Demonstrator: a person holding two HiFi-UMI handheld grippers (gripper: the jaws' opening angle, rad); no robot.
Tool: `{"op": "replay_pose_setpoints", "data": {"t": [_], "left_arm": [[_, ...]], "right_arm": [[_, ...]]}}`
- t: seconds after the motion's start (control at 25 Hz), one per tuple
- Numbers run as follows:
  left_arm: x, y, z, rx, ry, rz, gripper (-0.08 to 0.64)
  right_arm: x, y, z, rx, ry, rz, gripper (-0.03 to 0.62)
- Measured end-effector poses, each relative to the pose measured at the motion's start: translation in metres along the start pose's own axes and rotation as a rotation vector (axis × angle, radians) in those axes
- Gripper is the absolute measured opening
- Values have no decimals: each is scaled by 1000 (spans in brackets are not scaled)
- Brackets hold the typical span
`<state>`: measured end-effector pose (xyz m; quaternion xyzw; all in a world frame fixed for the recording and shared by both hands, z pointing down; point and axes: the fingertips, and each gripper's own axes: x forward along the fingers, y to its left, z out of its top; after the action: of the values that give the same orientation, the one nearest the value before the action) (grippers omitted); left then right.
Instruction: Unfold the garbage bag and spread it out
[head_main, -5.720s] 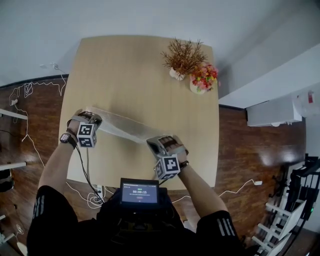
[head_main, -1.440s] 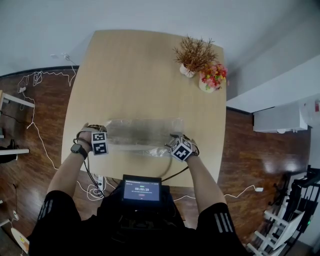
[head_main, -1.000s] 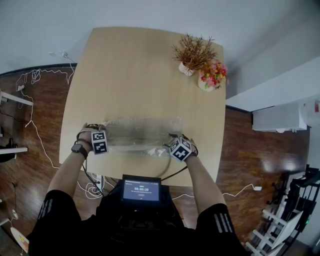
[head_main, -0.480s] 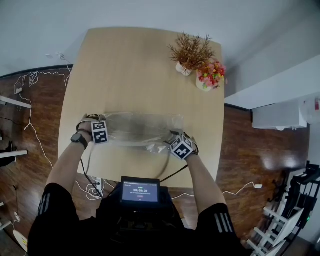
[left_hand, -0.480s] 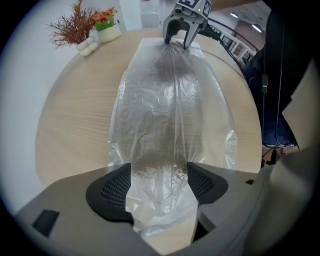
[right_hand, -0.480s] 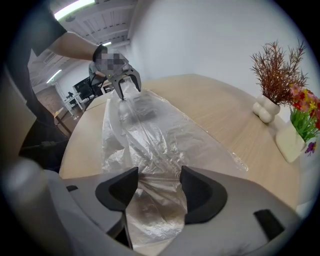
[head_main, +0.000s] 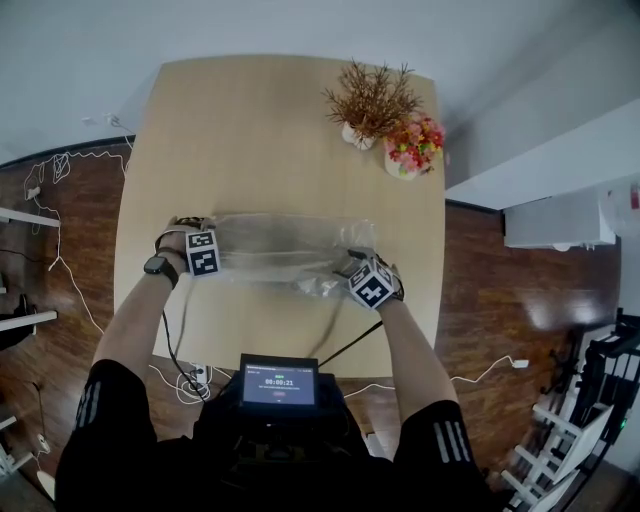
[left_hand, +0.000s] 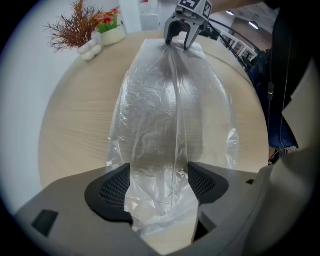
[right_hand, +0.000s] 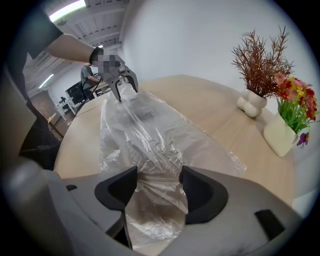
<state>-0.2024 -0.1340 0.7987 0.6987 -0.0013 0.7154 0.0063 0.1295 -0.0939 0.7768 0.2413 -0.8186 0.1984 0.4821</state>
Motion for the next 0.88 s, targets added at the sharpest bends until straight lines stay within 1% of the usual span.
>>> {"op": "replay_pose_setpoints", "data": {"t": [0.28,0.36,0.44,0.56,0.72,0.88], "left_arm": [[-3,10,-1,-3,-7,39,371],[-8,12,-1,-8,-18,52,371],[-15,15,-1,-16,-37,73,371],[-28,15,3,-38,-82,97,371],[-50,15,15,-97,-172,113,371],[-82,20,30,-163,-278,158,371]], "right_arm": [[-1,-2,1,3,-11,-11,311],[-6,-3,8,21,-46,-13,311],[-12,-3,15,63,-90,-11,311],[-18,-1,20,79,-123,-20,311],[-27,2,28,75,-162,-43,311],[-48,-1,43,105,-254,-94,319]]}}
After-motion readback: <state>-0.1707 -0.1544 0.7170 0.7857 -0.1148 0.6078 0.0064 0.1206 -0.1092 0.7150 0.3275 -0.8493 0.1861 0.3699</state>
